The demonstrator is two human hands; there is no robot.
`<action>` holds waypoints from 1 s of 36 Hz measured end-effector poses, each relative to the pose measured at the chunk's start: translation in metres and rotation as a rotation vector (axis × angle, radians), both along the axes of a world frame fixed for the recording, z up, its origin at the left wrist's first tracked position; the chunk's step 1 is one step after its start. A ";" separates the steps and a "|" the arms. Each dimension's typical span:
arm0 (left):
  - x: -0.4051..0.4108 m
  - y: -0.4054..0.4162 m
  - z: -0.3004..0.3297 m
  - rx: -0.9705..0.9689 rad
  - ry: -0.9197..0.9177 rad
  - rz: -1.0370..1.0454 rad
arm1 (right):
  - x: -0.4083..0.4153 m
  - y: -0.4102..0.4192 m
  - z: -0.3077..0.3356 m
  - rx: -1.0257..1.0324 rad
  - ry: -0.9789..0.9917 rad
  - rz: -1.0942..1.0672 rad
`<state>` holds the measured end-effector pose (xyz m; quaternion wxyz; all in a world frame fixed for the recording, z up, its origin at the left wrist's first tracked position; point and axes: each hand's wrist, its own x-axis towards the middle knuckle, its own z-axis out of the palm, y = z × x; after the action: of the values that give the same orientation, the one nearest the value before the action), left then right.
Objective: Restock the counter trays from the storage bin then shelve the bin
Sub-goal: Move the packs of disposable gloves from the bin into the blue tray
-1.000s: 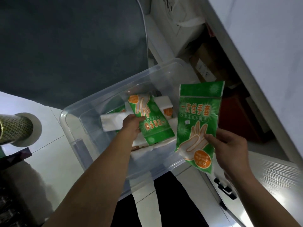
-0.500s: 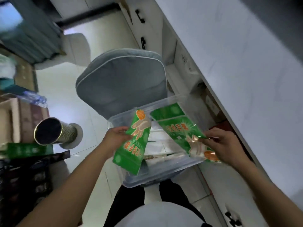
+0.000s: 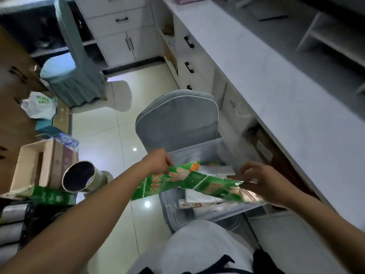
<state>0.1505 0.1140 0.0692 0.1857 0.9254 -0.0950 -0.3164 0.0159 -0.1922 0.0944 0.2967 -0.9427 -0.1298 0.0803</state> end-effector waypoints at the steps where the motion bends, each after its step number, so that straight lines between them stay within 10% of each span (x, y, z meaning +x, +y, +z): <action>1: -0.003 0.006 -0.001 -0.006 0.000 -0.007 | -0.008 0.005 0.002 0.035 0.008 -0.056; 17: -0.089 0.029 -0.047 -0.740 0.633 0.610 | -0.225 0.060 0.033 0.684 0.086 -1.322; 36: -0.254 -0.208 0.118 -0.969 1.019 0.046 | -0.481 -0.032 0.102 0.715 -0.462 -1.703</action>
<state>-0.1033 -0.0945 0.1877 0.6051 0.4766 -0.1068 -0.6287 -0.4655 -0.2244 0.1959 0.4934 -0.5665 0.5284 -0.3956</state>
